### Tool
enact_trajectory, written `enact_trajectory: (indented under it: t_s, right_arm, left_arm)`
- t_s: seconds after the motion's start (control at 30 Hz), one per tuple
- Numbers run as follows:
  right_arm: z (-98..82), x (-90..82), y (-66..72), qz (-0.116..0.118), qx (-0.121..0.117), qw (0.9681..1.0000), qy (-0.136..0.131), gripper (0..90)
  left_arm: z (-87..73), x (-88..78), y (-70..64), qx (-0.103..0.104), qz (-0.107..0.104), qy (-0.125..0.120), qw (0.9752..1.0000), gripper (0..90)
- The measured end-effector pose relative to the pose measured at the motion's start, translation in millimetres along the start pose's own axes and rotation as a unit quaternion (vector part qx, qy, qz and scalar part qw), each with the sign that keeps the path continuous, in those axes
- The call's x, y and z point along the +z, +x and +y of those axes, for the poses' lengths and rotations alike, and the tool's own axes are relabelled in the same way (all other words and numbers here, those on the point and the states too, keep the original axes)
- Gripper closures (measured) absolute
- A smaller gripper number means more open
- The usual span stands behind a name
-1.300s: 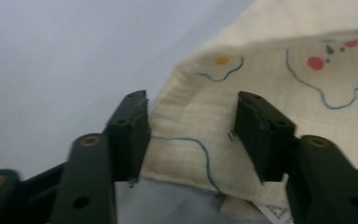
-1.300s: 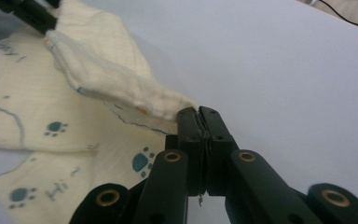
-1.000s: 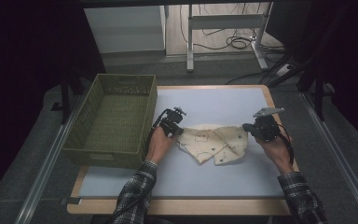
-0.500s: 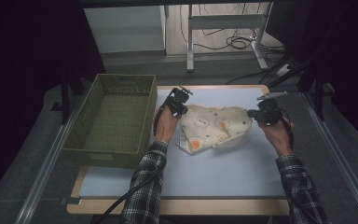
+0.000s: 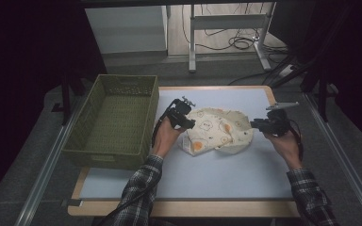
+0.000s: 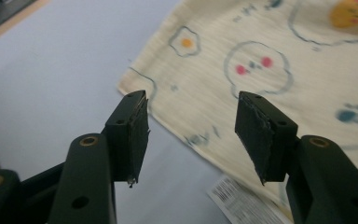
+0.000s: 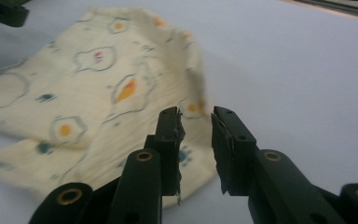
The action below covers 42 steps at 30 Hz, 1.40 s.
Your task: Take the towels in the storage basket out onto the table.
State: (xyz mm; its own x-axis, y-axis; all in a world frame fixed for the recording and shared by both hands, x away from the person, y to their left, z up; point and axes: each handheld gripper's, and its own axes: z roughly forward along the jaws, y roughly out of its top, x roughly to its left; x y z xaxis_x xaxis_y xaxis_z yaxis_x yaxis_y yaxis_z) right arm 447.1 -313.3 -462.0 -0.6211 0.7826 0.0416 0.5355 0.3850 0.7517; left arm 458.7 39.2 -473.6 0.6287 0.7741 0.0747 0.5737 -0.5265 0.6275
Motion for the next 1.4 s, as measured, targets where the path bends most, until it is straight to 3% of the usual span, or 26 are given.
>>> enact_trajectory:
  t_s: [0.1, 0.33, 0.37, 0.47, 0.5, 0.57, 0.73, 0.83, 0.93, 0.97, 1.0, 1.03, 1.07, 1.1, 1.13, 1.23, 1.4]
  right_arm:
    - [-7.5, -5.4, 15.7, 0.023, -0.018, 0.9995, 0.007, 68.5]
    - [-21.1, -10.8, 33.0, 0.062, -0.026, 0.9977, 0.014, 65.6]
    - [-24.7, -11.9, 38.8, 0.073, -0.03, 0.9968, 0.015, 64.2]
    - [-26.3, -13.0, 44.2, 0.088, -0.028, 0.9956, 0.014, 62.2]
    - [-26.5, -12.7, 49.3, 0.106, -0.028, 0.994, 0.012, 58.9]
    - [-25.5, -10.6, 55.4, 0.122, -0.03, 0.992, 0.011, 54.9]
    - [-22.2, -3.7, 70.5, 0.135, -0.051, 0.9894, 0.015, 49.4]
    - [-19.2, 9.1, 85.1, 0.138, -0.075, 0.9872, 0.027, 47.8]
    - [-19.2, 17.0, 91.3, 0.132, -0.091, 0.9863, 0.04, 49.4]
    - [-20.6, 22.3, 96.5, 0.115, -0.112, 0.9858, 0.048, 62.2]
    - [-20.6, 22.3, 96.5, 0.115, -0.112, 0.9858, 0.048, 62.2]
    - [-21.4, 23.5, 98.6, 0.11, -0.119, 0.9854, 0.052, 68.0]
    - [-22.2, 24.1, 99.5, 0.112, -0.126, 0.9842, 0.054, 75.2]
    - [-23.8, 21.8, 101.6, 0.109, -0.137, 0.9828, 0.058, 83.8]
    - [-24.5, 19.2, 102.0, 0.107, -0.141, 0.9825, 0.059, 84.9]
    - [-26.6, 6.5, 99.9, 0.102, -0.141, 0.9832, 0.055, 85.8]
    - [-34.9, -22.4, 87.6, 0.091, -0.132, 0.9861, 0.043, 85.7]
  left_arm:
    - [-14.7, -6.3, -10.7, -0.002, -0.027, -0.001, 0.9996, 40.9]
    - [-39.4, -10.7, -26.2, 0.004, -0.068, -0.002, 0.9977, 37.9]
    - [-47.4, -12.7, -30.5, 0.011, -0.083, -0.002, 0.9965, 37.4]
    - [-54.9, -15.5, -34.8, 0.017, -0.097, -0.002, 0.9952, 37.5]
    - [-61.6, -18.2, -39.8, 0.022, -0.113, -0.008, 0.9933, 37.3]
    - [-67.0, -20.7, -46.1, 0.03, -0.123, -0.008, 0.9919, 36.1]
    - [-72.7, -22.3, -55.6, 0.04, -0.124, -0.007, 0.9914, 32.3]
    - [-73.5, -13.3, -61.6, 0.047, -0.111, 0.006, 0.9927, 32.9]
    - [-73.3, -7.8, -64.3, 0.055, -0.098, 0.014, 0.9936, 41.2]
    - [-72.9, -4.5, -66.0, 0.058, -0.092, 0.013, 0.994, 46.5]
    - [-72.9, -4.5, -66.0, 0.058, -0.092, 0.013, 0.994, 55.0]
    - [-72.6, -4.2, -66.0, 0.058, -0.093, 0.007, 0.994, 55.0]
    - [-72.2, -4.1, -65.1, 0.056, -0.101, 0.004, 0.9933, 66.2]
    - [-71.3, -6.3, -62.3, 0.051, -0.111, -0.007, 0.9925, 85.0]
    - [-71.3, -6.3, -62.3, 0.051, -0.111, -0.007, 0.9925, 87.0]
    - [-66.0, -20.0, -49.3, 0.022, -0.121, -0.03, 0.9919, 87.6]
    - [-58.1, -39.5, -31.7, 0.002, -0.102, -0.049, 0.9936, 84.5]
